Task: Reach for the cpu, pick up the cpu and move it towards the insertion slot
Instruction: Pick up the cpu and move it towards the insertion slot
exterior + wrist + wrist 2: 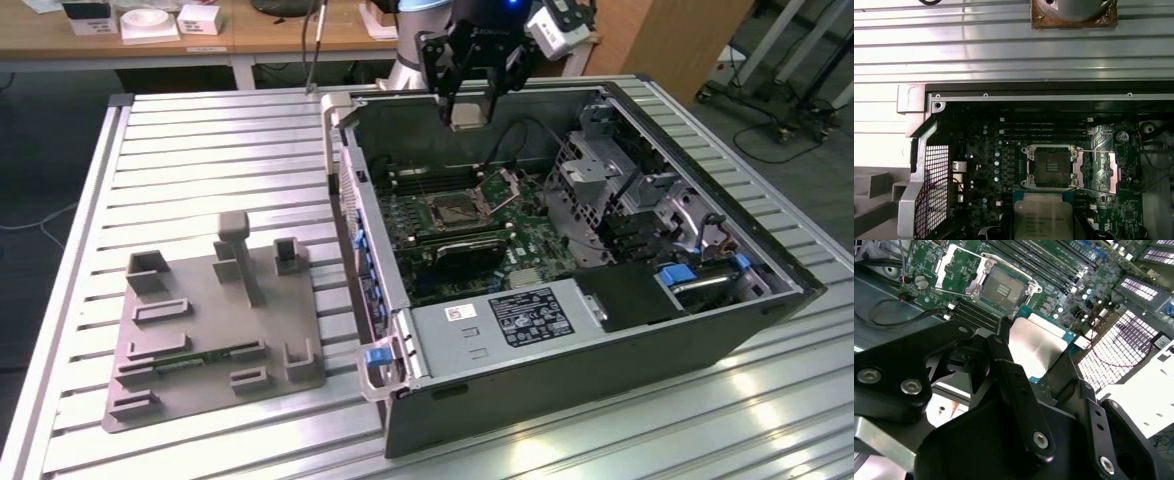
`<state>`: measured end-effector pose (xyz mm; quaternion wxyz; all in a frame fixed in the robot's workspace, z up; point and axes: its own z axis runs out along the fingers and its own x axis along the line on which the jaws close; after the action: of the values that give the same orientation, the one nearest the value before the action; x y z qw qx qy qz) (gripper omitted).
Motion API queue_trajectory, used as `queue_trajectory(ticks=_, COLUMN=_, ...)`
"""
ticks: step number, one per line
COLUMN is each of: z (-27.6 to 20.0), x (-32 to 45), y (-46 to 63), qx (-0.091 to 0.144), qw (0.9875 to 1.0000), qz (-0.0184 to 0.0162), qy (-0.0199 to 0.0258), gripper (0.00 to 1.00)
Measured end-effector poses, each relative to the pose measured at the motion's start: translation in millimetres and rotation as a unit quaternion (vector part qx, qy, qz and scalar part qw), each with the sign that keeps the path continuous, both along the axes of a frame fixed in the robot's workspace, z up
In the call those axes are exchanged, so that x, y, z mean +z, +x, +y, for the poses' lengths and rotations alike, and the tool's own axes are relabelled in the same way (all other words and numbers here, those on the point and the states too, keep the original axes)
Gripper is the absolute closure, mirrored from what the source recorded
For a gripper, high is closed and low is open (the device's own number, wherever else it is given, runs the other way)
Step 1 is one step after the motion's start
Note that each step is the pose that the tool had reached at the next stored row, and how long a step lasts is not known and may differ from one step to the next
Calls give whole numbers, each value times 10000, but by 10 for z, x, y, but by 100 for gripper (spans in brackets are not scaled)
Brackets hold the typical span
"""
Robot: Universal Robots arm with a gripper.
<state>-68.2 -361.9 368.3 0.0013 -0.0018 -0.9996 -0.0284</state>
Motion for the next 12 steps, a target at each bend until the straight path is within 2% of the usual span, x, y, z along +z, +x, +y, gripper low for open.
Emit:
queue_trajectory(ticks=5, z=32, x=-14, y=113, qx=-2, qw=10000, qz=0, qy=0, gripper=45)
queue_trajectory(ticks=12, z=145, x=-48, y=242, qx=-7, qw=10000, qz=0, qy=0, gripper=45)
